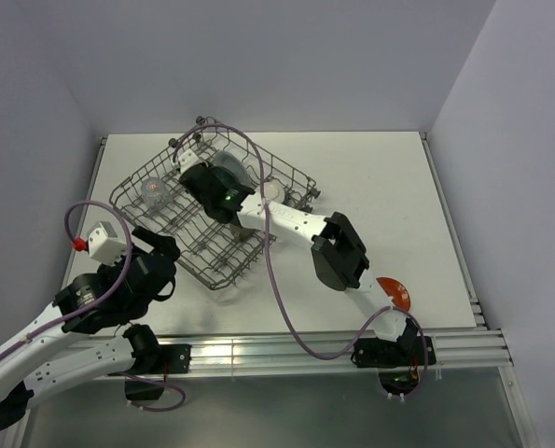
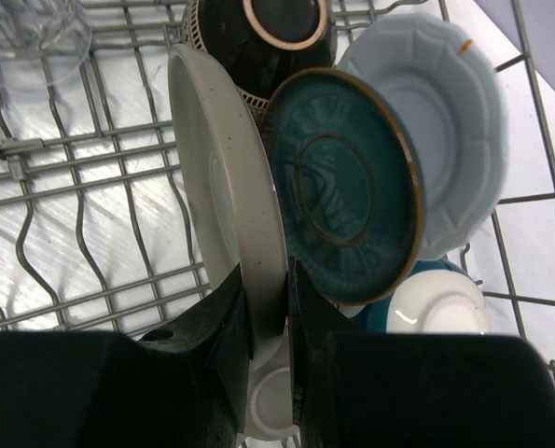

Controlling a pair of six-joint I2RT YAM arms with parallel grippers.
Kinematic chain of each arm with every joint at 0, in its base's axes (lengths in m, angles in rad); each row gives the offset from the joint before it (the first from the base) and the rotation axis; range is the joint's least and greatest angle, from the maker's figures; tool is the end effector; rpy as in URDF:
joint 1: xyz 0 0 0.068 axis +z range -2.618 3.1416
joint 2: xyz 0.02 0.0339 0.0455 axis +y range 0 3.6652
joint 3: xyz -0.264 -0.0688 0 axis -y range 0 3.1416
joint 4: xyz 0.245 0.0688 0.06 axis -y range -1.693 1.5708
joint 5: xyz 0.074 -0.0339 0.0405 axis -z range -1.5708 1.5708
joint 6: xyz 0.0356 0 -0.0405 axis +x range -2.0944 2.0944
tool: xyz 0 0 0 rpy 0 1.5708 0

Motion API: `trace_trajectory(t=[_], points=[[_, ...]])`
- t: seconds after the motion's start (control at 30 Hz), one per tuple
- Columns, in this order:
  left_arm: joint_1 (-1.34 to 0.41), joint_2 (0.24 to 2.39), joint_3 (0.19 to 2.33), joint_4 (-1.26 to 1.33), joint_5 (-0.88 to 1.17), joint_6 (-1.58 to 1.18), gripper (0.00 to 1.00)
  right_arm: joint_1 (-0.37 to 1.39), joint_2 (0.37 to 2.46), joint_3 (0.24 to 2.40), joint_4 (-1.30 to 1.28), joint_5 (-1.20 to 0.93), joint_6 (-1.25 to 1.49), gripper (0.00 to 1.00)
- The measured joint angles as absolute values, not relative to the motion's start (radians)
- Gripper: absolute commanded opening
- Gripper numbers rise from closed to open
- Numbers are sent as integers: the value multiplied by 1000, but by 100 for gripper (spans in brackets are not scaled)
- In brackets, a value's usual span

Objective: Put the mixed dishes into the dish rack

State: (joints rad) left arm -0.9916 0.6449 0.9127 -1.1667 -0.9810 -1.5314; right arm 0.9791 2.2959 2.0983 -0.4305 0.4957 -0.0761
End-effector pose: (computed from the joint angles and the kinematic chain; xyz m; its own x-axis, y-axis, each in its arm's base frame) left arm 0.0728 -0.0573 0.3215 -0.1991 -0.7110 -0.6744 -0.4209 0.6835 -0.5964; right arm 0.3110 0.4324 0.2599 -0.2876 -0.5479 -0.7856 -0.5389 0.7706 -0.3402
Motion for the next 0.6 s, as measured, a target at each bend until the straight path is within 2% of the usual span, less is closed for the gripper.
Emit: trace_trajectory(t=[0.6], points=[[-992, 610, 903, -1171, -967, -1532, 87, 1029, 2378, 2160, -450, 584, -130, 0]])
